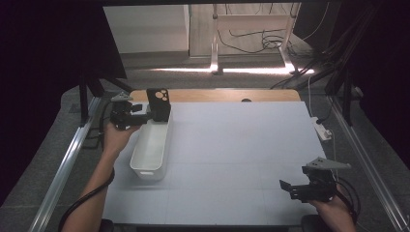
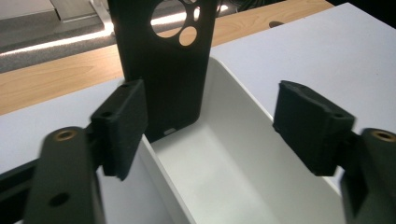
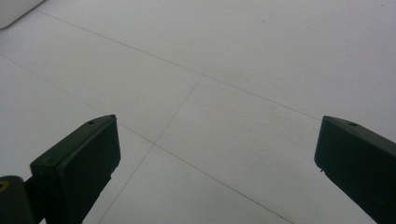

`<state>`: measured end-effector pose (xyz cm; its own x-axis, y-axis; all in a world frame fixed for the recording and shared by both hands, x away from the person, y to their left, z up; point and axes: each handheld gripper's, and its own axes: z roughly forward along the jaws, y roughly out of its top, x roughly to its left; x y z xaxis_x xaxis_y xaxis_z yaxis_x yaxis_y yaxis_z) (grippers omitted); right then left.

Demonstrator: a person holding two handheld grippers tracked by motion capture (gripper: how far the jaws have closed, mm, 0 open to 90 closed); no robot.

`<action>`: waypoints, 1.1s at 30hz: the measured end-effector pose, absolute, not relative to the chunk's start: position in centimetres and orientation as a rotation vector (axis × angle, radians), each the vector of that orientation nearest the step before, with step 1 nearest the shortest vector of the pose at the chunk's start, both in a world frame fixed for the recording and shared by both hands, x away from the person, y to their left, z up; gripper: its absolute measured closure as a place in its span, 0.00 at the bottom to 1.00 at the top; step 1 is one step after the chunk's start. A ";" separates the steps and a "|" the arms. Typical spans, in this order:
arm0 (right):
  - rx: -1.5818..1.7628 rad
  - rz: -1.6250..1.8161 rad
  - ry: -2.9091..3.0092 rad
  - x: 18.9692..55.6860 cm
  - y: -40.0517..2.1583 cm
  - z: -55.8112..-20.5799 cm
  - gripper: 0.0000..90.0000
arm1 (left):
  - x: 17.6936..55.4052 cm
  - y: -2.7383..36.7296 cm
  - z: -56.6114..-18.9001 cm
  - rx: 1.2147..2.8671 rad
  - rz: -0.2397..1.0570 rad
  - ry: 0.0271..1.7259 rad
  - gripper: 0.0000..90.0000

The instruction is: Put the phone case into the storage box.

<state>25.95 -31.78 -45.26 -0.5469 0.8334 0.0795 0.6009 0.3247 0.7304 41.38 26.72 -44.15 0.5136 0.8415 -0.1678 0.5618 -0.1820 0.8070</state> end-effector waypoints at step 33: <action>1.253 1.107 2.283 25.7 -31.9 -45.1 0.00 | 36.7 24.9 -42.9 1.863 0.347 1.082 0.01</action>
<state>25.69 -31.92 -45.11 -0.5688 0.8175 0.0903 0.5773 0.3186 0.7518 36.70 24.85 -42.90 0.5731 0.7966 -0.1921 0.5361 -0.1872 0.8231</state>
